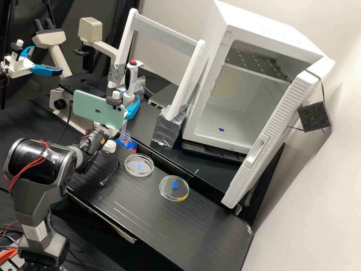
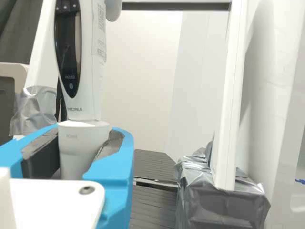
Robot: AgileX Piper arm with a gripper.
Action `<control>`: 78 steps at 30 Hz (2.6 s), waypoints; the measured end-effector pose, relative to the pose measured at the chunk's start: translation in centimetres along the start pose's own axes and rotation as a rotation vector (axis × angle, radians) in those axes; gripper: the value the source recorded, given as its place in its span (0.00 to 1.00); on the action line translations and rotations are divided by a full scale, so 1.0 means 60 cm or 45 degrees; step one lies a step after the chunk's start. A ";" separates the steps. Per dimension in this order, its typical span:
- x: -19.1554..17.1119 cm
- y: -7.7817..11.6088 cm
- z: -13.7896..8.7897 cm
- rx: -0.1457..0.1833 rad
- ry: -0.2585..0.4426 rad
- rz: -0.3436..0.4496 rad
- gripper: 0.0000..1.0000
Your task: Use the pipette
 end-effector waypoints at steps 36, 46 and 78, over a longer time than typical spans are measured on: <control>-0.041 0.157 -0.049 0.113 0.125 0.133 0.00; -0.115 0.210 -0.054 0.071 0.289 0.196 0.00; -0.178 0.205 0.036 -0.049 0.118 0.276 0.00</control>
